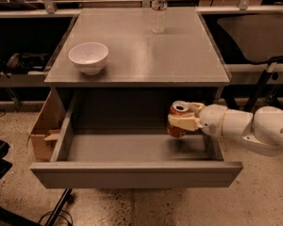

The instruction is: Place coke can into top drawer

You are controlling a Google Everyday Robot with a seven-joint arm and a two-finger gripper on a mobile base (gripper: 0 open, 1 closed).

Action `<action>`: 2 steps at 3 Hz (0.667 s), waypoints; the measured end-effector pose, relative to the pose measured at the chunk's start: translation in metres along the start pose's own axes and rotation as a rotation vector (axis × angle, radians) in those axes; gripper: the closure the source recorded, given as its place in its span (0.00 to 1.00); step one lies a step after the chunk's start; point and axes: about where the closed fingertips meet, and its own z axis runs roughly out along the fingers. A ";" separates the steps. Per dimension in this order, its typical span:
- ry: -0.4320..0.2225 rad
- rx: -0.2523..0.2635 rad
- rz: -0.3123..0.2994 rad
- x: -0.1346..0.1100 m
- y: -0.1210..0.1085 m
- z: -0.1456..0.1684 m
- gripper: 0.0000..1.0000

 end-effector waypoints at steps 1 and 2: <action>-0.026 -0.014 0.006 0.016 0.014 -0.008 1.00; -0.025 -0.031 0.025 0.026 0.020 -0.007 1.00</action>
Offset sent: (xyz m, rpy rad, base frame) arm -0.0326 -0.0001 -0.0322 0.0576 0.0416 0.0249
